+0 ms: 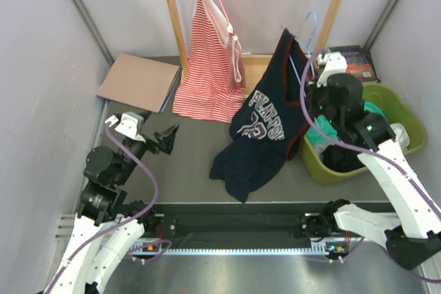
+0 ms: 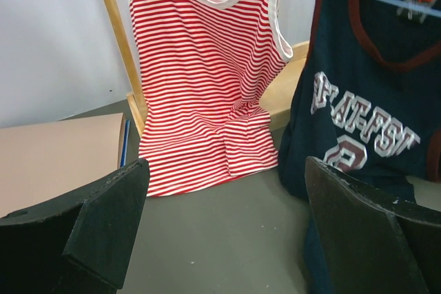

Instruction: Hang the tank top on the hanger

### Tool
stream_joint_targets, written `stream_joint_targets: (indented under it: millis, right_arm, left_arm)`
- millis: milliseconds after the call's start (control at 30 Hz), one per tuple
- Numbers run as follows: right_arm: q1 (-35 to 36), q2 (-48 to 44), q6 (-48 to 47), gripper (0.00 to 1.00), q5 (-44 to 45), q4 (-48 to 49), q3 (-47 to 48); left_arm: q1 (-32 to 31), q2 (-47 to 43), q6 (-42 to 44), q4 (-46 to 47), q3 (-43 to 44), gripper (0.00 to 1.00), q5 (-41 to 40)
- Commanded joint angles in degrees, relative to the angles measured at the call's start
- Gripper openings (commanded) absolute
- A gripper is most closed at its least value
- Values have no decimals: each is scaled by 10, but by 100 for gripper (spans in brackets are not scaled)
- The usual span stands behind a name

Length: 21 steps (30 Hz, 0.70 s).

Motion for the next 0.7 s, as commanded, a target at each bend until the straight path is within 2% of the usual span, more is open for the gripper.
stream_joint_targets:
  millis: [0, 267, 667]
  right_arm:
    - [-63, 42, -50, 0, -88, 100, 134]
    - [-118, 122, -65, 0, -162, 130, 268]
    - [-163, 309, -47, 0, -246, 147, 445]
  left_arm:
    - [0, 1, -3, 16, 0, 99, 6]
    - [0, 2, -3, 13, 0, 99, -2]
    - [0, 2, -2, 12, -3, 99, -8]
